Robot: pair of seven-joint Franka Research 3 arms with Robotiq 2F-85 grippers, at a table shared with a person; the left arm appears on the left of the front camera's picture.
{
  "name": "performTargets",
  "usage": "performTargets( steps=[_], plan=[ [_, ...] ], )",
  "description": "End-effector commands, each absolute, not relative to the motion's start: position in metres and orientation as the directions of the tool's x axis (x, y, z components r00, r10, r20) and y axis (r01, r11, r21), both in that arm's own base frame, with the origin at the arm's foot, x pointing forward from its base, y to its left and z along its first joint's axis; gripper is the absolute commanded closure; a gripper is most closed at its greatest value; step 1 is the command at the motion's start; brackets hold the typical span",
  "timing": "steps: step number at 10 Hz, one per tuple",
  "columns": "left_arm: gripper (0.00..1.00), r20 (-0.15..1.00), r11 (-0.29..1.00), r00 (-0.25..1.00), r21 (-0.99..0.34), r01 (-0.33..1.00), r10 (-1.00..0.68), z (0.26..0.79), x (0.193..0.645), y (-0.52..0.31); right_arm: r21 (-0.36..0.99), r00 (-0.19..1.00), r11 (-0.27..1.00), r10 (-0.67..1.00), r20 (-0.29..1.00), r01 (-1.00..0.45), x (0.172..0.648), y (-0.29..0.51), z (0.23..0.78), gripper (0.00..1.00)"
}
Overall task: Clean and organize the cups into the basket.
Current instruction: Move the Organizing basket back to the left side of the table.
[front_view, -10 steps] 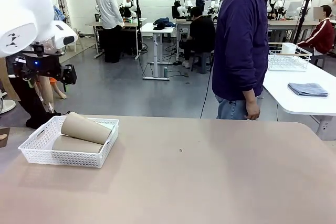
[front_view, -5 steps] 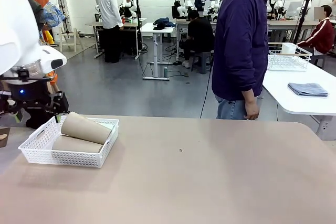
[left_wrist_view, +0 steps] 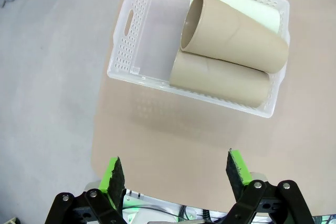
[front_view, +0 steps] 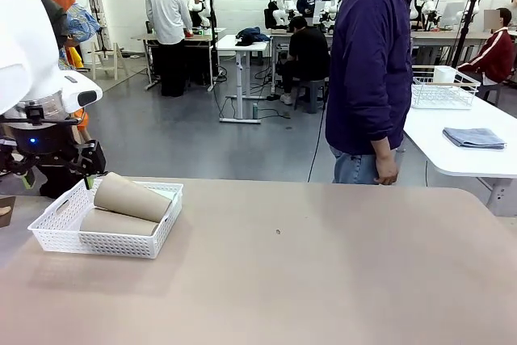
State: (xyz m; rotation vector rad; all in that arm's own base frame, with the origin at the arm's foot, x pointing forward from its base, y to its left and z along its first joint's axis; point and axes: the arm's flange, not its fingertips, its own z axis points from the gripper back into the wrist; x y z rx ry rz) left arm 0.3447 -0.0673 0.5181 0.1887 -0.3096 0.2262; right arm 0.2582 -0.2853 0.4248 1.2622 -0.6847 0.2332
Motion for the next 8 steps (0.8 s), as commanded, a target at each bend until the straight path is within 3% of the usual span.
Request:
performTargets(
  steps=[1, 2, 5, 8],
  plan=[
    [0.0, 0.336, 0.952, 0.92, 0.155, -0.266, 0.202, 0.519, 0.35, -0.068, 0.792, 0.782, 0.324, -0.197, 0.591, -0.517, 0.255, -0.284, 0.424, 0.0],
    [0.0, 0.321, 0.957, 0.928, 0.149, -0.248, 0.191, 0.518, 0.345, -0.067, 0.792, 0.782, 0.324, -0.197, 0.591, -0.517, 0.255, -0.284, 0.424, 0.0],
    [0.0, 0.059, 0.928, 0.996, -0.37, -0.045, 0.071, 0.558, 0.353, 0.024, 0.792, 0.782, 0.324, -0.197, 0.591, -0.517, 0.255, -0.284, 0.424, 0.0],
    [0.0, 0.044, 0.666, 0.997, -0.742, 0.08, -0.07, 0.587, 0.353, 0.142, 0.792, 0.782, 0.324, -0.197, 0.591, -0.517, 0.255, -0.284, 0.424, 0.0]
  ],
)
